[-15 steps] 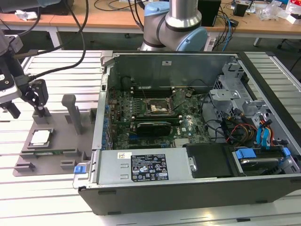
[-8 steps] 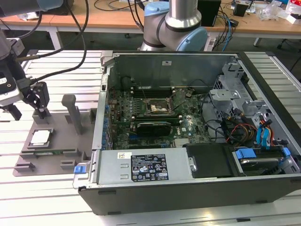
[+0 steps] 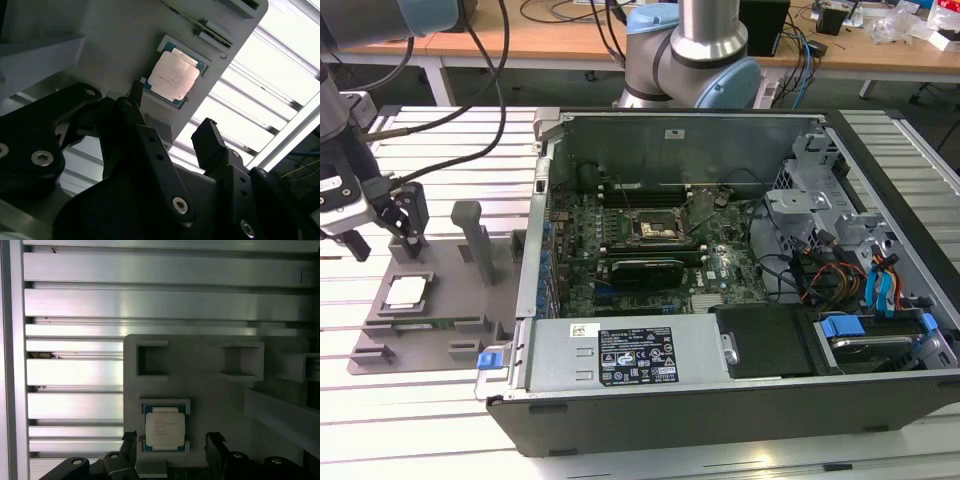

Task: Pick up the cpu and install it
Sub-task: 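Pick up the cpu and move it towards the insertion slot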

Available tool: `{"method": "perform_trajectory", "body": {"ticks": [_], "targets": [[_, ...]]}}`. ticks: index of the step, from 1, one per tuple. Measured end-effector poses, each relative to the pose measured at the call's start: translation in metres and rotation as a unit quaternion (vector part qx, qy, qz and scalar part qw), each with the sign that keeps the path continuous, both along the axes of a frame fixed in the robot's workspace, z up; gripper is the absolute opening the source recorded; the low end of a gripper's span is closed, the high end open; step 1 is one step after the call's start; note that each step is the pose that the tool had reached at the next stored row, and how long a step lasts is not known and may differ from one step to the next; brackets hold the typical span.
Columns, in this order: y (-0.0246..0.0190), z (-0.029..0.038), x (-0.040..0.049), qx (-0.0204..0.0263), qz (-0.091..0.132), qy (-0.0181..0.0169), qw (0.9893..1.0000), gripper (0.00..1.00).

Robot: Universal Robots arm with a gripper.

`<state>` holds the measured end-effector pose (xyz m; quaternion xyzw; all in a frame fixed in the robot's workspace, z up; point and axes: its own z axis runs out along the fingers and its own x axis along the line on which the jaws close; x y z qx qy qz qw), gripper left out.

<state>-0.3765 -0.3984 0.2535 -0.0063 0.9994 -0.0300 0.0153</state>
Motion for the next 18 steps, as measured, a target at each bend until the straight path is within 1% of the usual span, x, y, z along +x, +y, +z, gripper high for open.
{"method": "perform_trajectory", "body": {"ticks": [5,7,8,10,15,17,18], "targets": [[0.0,-0.0069,0.0,0.0,0.0,0.0,1.0,0.66],[0.0,-0.0087,0.0,0.0,0.0,0.0,1.0,0.66],[0.0,-0.0111,0.0,0.0,0.0,0.0,1.0,0.66],[0.0,-0.0227,0.0,0.0,0.0,0.0,1.0,0.66],[-0.0001,-0.0317,0.0,0.0,0.0,0.0,1.0,0.66],[-0.0011,-0.0334,-0.0001,-0.0001,0.0,0.0001,1.0,0.66],[-0.0047,-0.035,0.0,-0.0001,0.0,0.0,1.0,0.66]]}}
